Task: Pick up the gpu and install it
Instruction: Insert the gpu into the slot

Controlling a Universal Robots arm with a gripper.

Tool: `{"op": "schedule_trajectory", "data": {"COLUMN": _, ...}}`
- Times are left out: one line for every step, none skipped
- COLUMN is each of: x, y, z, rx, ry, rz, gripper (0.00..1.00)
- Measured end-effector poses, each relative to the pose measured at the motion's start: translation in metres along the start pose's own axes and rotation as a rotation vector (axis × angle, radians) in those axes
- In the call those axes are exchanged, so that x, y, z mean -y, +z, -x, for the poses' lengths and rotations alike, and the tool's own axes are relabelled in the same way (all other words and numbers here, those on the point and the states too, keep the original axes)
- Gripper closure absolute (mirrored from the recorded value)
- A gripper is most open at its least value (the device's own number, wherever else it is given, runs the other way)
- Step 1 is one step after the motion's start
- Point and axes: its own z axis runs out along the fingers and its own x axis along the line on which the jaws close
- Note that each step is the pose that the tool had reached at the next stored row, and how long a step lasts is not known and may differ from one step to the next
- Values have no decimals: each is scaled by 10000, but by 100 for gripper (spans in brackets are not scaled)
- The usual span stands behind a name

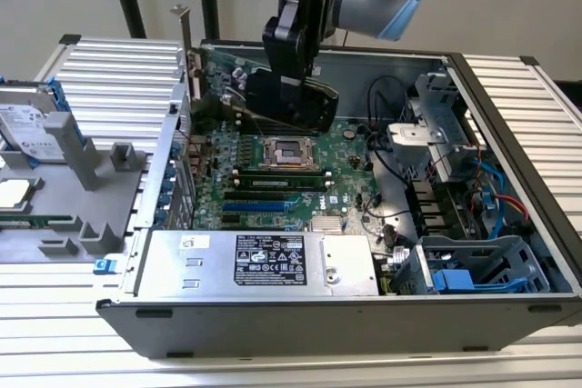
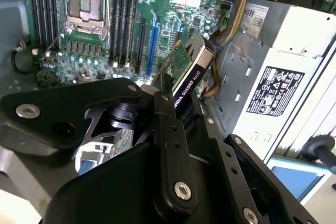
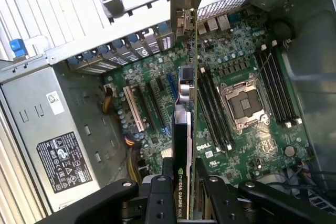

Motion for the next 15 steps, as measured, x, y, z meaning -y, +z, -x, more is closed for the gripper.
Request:
{"op": "schedule_trajectory", "data": {"x": 9, "y": 0, "z": 3, "rx": 1, "ry": -83, "rz": -1, "gripper": 100}}
{"op": "schedule_trajectory", "data": {"x": 17, "y": 1, "z": 6, "rx": 2, "ry": -170, "rz": -2, "gripper": 100}}
{"op": "schedule_trajectory", "data": {"x": 25, "y": 0, "z": 9, "rx": 2, "ry": -262, "rz": -3, "gripper": 100}}
{"op": "schedule_trajectory", "data": {"x": 31, "y": 0, "z": 11, "rx": 3, "ry": -354, "rz": -4, "gripper": 100}}
{"op": "schedule_trajectory", "data": {"x": 36, "y": 0, "z": 13, "rx": 2, "ry": -442, "rz": -4, "gripper": 100}}
{"op": "schedule_trajectory", "data": {"x": 40, "y": 0, "z": 15, "rx": 3, "ry": -530, "rz": -5, "gripper": 100}}
{"op": "schedule_trajectory", "data": {"x": 44, "y": 0, "z": 16, "rx": 4, "ry": -617, "rz": -6, "gripper": 100}}
{"op": "schedule_trajectory", "data": {"x": 47, "y": 0, "z": 17, "rx": 4, "ry": -702, "rz": -7, "gripper": 100}}
{"op": "schedule_trajectory", "data": {"x": 50, "y": 0, "z": 18, "rx": 5, "ry": -783, "rz": -7, "gripper": 100}}
{"op": "schedule_trajectory", "data": {"x": 52, "y": 0, "z": 19, "rx": 5, "ry": -865, "rz": -8, "gripper": 100}}
{"op": "schedule_trajectory", "data": {"x": 54, "y": 0, "z": 20, "rx": 5, "ry": -952, "rz": -9, "gripper": 100}}
{"op": "schedule_trajectory", "data": {"x": 55, "y": 0, "z": 20, "rx": 6, "ry": -1039, "rz": -9, "gripper": 100}}
{"op": "schedule_trajectory", "data": {"x": 57, "y": 0, "z": 21, "rx": 7, "ry": -1126, "rz": -10, "gripper": 100}}
{"op": "schedule_trajectory", "data": {"x": 59, "y": 0, "z": 22, "rx": 7, "ry": -1214, "rz": -11, "gripper": 100}}
{"op": "schedule_trajectory", "data": {"x": 60, "y": 0, "z": 22, "rx": 8, "ry": -1310, "rz": -12, "gripper": 100}}
